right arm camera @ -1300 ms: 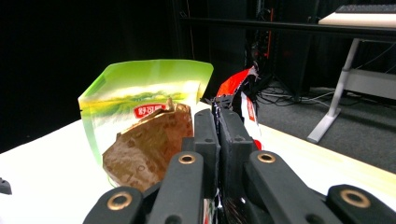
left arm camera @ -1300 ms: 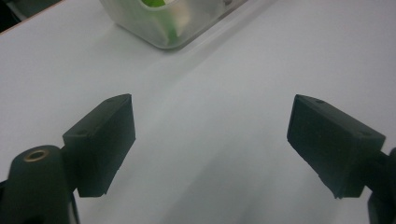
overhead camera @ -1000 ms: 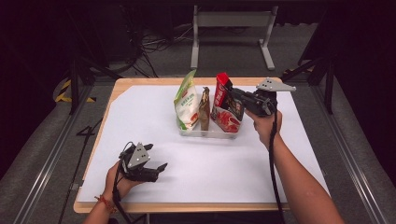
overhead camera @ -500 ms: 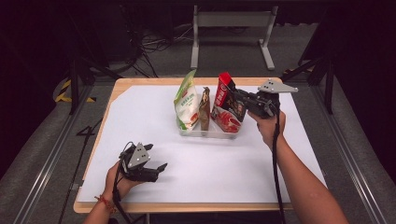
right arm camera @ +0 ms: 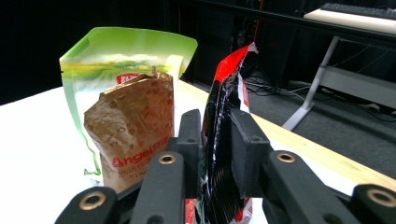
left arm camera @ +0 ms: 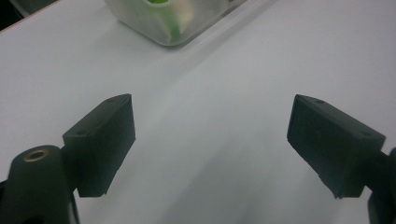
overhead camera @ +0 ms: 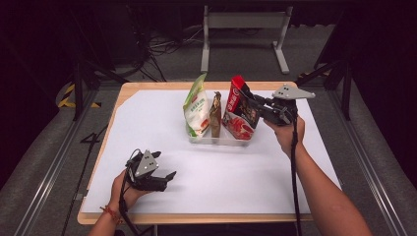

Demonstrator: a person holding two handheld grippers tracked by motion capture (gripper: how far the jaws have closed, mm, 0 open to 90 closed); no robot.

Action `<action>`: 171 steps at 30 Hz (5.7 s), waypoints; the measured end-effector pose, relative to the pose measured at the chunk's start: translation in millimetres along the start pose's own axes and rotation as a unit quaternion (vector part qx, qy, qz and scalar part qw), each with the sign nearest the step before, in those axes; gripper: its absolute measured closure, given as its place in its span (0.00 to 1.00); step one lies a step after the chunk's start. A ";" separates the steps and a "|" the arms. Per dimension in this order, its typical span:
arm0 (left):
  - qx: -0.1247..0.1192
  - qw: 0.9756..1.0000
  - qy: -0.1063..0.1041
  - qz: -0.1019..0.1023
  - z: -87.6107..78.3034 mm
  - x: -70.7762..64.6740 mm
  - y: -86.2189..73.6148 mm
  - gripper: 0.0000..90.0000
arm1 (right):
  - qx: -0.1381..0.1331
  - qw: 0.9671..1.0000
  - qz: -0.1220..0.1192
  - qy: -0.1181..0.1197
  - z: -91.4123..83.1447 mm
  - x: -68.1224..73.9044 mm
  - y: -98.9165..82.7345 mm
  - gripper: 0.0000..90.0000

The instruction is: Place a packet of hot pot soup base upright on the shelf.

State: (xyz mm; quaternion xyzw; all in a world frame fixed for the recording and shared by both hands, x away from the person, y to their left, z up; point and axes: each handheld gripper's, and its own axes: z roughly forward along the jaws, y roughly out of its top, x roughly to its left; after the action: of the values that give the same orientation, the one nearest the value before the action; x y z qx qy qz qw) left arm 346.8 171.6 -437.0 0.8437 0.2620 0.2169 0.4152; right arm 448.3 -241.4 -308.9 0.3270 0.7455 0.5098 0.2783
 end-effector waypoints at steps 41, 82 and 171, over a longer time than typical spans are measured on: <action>0.004 1.000 -0.003 -0.005 2.9 1.6 0.6 0.18 | 0.012 0.999 -0.034 -0.005 -41.8 -1.5 -24.2 0.72; 0.013 1.000 0.000 0.001 3.7 2.6 -1.6 0.17 | 0.069 0.994 -0.088 -0.005 -52.1 9.0 -74.6 0.27; 0.021 1.000 0.000 0.009 6.5 0.2 -1.1 0.16 | 0.092 0.992 -0.075 -0.053 -152.1 -4.1 -180.8 0.17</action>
State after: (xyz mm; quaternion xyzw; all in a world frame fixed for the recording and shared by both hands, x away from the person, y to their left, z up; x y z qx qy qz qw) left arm 350.4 168.5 -441.5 0.8545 0.2590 0.2150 0.3955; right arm 300.2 -380.7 -429.3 0.3211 0.7957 0.3988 0.3236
